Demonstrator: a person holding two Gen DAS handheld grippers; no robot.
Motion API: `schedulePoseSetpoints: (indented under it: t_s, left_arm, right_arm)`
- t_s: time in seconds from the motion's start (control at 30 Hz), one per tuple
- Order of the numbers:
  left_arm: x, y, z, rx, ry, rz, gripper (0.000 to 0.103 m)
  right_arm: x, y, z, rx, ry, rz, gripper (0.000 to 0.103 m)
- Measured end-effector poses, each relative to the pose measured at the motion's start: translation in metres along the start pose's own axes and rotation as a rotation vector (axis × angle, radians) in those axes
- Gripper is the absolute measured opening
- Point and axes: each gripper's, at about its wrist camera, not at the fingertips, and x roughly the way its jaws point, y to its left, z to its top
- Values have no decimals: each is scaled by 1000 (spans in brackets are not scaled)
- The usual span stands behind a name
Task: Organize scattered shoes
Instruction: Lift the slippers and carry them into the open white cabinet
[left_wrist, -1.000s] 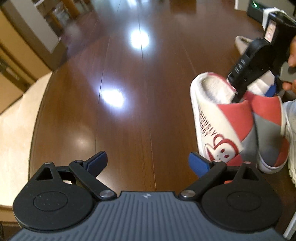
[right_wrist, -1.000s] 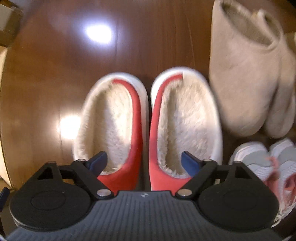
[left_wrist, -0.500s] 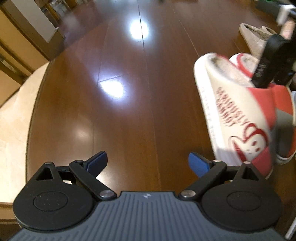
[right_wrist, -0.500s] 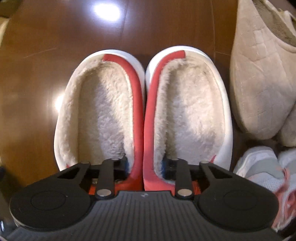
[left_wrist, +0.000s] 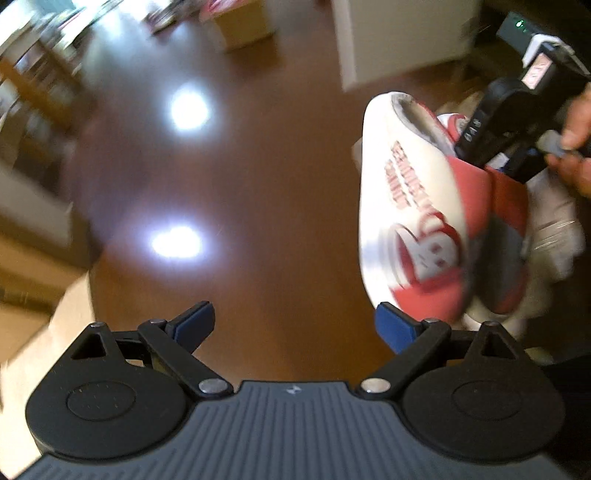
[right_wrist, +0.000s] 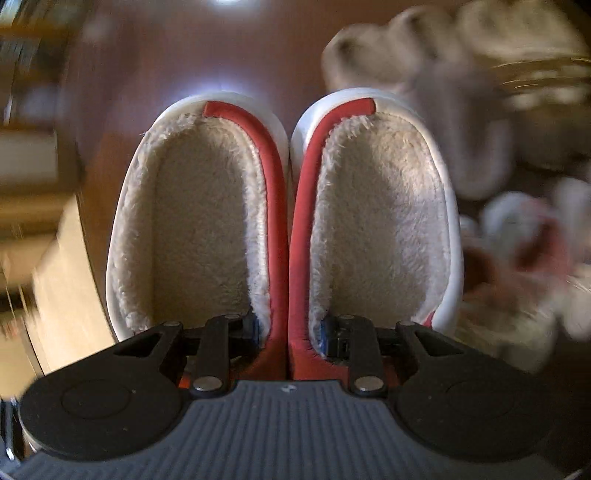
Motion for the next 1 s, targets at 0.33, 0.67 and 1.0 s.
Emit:
schedulePoseSetpoints:
  t_s: [0.33, 0.67, 1.0]
  left_arm:
    - [-138, -91, 154, 207, -60, -180, 96]
    - [-82, -178, 257, 562, -284, -394, 96]
    - [-12, -230, 329, 805, -445, -626, 96]
  right_arm:
    - [-334, -66, 10, 314, -430, -81, 24]
    - [-417, -105, 57, 597, -666, -187, 25]
    - [-419, -106, 98, 850, -706, -340, 25]
